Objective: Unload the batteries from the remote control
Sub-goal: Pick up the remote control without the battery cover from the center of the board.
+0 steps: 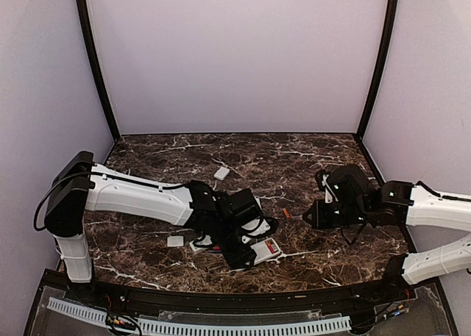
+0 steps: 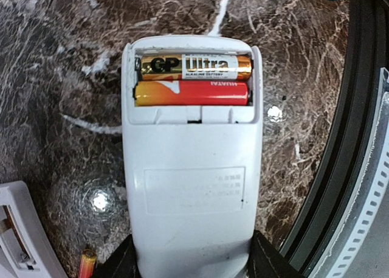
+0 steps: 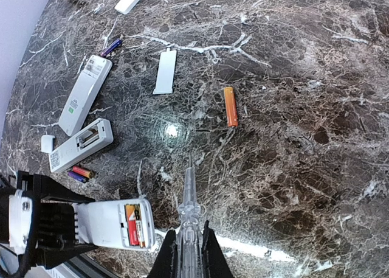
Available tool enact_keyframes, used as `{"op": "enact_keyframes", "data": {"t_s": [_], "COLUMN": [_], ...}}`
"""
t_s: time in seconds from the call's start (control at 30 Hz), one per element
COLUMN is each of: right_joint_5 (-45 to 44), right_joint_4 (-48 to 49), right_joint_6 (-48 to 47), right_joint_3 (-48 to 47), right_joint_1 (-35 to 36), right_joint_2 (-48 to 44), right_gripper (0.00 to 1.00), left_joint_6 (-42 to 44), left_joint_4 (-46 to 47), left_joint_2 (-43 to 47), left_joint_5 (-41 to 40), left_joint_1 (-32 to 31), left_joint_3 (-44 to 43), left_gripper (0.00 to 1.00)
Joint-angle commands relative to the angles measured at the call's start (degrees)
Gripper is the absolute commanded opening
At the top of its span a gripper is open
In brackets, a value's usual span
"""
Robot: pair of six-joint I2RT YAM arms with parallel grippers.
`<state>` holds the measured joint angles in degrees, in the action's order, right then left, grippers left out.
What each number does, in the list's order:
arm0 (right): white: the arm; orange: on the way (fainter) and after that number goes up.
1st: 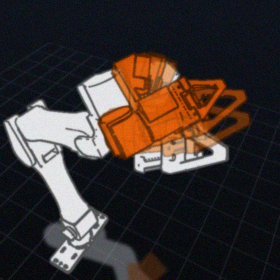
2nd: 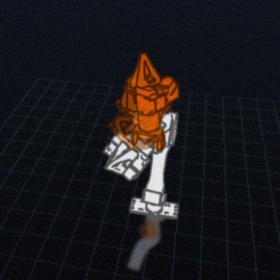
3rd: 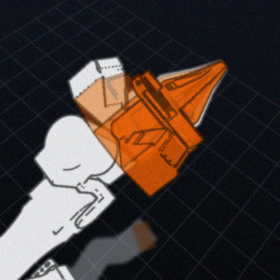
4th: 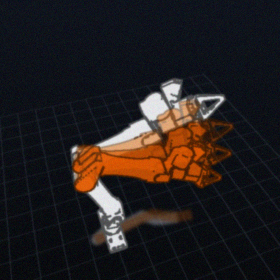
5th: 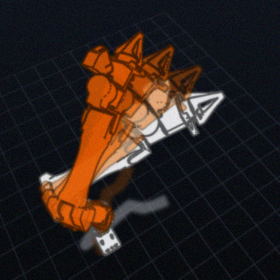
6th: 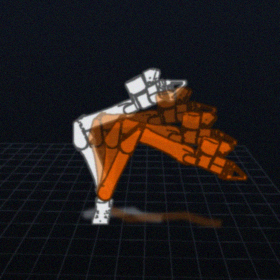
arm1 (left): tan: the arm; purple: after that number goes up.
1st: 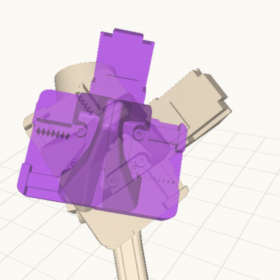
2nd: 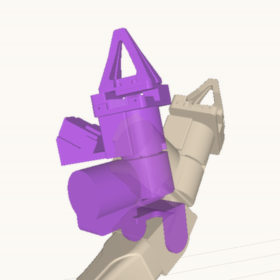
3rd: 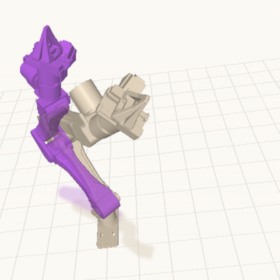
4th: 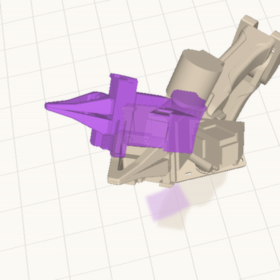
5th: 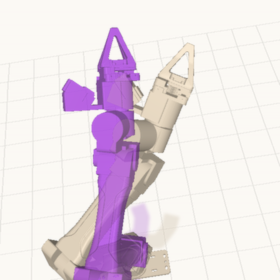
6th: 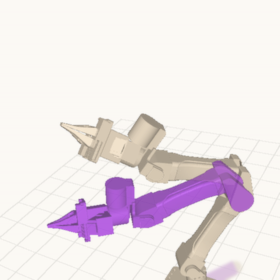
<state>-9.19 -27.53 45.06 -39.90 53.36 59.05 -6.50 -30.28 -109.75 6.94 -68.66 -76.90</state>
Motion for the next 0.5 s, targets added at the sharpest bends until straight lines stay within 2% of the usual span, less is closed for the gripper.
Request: {"op": "enact_keyframes", "data": {"t_s": [0.0,0.27,0.47], "right_joint_5": [1.5,4.4,8.8], "right_joint_4": [-1.5,-3.6,-3.4], "right_joint_6": [-3.6,-3.2,-3.1], "right_joint_3": [-3.4,-3.0,-0.7], "right_joint_1": [-1.8,-1.9,-0.9], "right_joint_2": [1.9,1.1,-4.0], "right_gripper": [0.00,0.00,0.00], "left_joint_6": [7.5,10.5,12.0], "left_joint_4": [2.6,2.7,-1.0], "left_joint_2": [-0.3,-2.2,-2.2], "left_joint_5": [2.9,-2.6,-1.4], "left_joint_1": [0.0,1.0,1.0], "left_joint_3": [-0.6,-0.6,-1.4], "left_gripper": [0.28,0.26,0.26]}}
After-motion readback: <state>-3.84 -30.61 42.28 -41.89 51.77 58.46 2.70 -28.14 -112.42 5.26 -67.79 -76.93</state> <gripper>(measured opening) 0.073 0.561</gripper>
